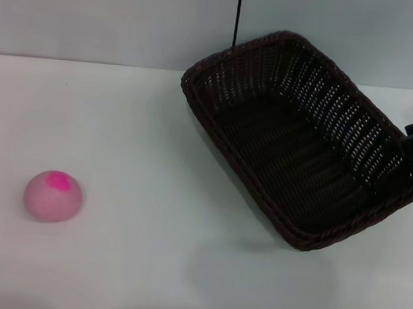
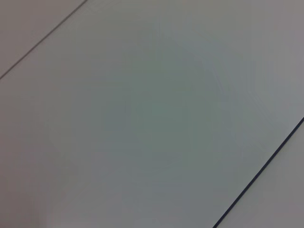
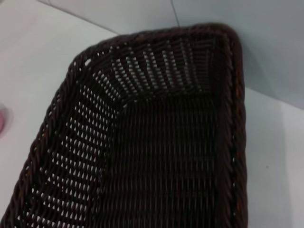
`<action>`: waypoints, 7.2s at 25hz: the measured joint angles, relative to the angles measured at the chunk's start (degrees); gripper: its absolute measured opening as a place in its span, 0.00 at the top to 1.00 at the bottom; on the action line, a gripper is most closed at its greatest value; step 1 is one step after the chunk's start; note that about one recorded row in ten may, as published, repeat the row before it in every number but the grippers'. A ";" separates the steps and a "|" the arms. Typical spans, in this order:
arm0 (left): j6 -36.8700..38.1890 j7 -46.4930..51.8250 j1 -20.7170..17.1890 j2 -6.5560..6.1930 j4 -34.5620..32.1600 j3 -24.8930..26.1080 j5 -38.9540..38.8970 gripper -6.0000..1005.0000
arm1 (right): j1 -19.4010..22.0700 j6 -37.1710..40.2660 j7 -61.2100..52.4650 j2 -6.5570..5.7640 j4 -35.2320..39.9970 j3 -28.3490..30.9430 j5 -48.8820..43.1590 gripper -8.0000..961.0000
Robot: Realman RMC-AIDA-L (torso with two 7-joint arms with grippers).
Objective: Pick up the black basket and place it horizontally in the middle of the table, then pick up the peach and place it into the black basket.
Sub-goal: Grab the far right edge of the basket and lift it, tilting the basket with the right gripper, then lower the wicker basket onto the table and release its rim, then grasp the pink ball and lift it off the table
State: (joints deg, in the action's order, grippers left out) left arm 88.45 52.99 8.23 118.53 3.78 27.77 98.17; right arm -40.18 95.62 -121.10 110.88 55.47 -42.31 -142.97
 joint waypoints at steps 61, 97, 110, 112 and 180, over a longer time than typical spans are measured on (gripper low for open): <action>-2.71 0.46 0.16 -0.03 0.75 -0.54 0.00 0.18 | 4.07 5.43 31.20 3.98 7.26 -6.88 25.28 0.79; -2.40 0.45 -0.30 -0.01 2.31 -2.83 0.00 0.18 | -3.25 1.12 39.12 3.87 -13.61 -9.86 19.94 0.78; -2.31 0.45 -0.23 -0.06 2.27 -3.36 0.00 0.18 | -4.50 -4.61 37.73 4.41 -13.85 -7.51 19.73 0.63; -2.31 0.45 -0.24 -0.09 2.13 -3.84 0.01 0.18 | -3.64 -5.78 39.23 4.39 -13.63 -4.64 22.33 0.53; -1.63 5.85 3.59 -0.87 -30.46 -51.80 15.03 0.48 | 20.88 -14.99 66.53 7.50 -36.14 26.06 68.89 0.42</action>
State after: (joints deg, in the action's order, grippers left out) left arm 86.83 58.83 11.82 117.66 -26.68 -24.02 113.20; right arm -19.30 80.63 -54.57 118.38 19.33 -16.25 -74.08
